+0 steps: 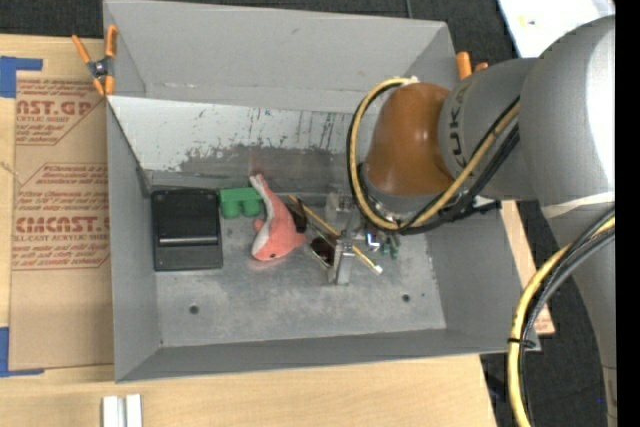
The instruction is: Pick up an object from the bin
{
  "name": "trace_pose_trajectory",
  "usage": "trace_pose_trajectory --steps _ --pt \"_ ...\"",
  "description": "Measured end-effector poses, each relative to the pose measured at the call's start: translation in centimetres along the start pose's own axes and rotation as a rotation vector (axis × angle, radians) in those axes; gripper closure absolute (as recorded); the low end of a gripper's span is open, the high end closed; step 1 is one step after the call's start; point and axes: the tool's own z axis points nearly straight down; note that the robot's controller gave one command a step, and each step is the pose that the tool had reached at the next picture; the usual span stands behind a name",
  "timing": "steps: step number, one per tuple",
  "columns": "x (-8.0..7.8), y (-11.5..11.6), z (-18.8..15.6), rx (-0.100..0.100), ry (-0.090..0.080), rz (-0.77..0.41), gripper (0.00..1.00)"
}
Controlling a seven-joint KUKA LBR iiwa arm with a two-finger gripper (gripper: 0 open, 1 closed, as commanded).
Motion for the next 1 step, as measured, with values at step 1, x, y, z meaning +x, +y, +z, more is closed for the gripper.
trace_pose_trajectory --steps 1 --pt "-0.06 -0.36 -1.20 0.000 -0.001 -0.079 0.00"
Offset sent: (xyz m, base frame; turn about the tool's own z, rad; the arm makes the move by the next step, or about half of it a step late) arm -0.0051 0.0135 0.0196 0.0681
